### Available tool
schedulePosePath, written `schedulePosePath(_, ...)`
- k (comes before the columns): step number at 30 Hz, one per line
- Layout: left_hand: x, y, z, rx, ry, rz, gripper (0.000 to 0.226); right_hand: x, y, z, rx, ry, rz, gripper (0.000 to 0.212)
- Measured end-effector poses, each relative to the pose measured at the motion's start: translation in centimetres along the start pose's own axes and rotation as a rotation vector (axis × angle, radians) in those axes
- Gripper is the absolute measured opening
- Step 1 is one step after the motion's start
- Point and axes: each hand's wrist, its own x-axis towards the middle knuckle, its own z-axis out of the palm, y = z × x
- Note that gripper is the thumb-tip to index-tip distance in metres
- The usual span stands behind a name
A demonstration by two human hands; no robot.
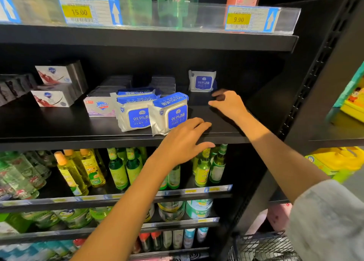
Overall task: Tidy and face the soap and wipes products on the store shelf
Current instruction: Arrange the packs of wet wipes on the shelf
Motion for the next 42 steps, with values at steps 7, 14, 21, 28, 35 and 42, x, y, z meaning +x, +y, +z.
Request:
schedulePosePath(7, 1.7, -1.1, 0.5, -0.007, -0.137, -0.058, 0.065, 6.6, 0.6, 1.1, 0.296, 0.034, 0.175, 0.065)
schedulePosePath(14, 1.8, -1.4, 0.6, -0.047, -0.150, -0.091, 0.065, 11.6, 2.2, 3.8, 0.429, 0.081, 0.188, 0.092)
schedulePosePath(21, 1.8, -1.5, 1.0, -0.060, -0.131, -0.098, 0.065, 14.3, 1.9, 4.8, 0.495, 0.112, 0.181, 0.093)
schedulePosePath(28, 1.9, -1.6, 1.1, -0.049, -0.133, -0.100, 0.064, 14.7, 1.5, 5.2, 0.529, 0.100, 0.183, 0.080)
schedulePosePath(35, 1.8, -1.6, 0.9, -0.042, -0.131, -0.084, 0.063, 12.5, 1.3, 4.8, 0.548, 0.119, 0.205, 0.069)
schedulePosePath(42, 1.7, -1.2, 0.7, -0.001, -0.155, -0.094, 0.066, 7.6, -0.4, 2.4, 0.644, 0.244, 0.316, 0.062)
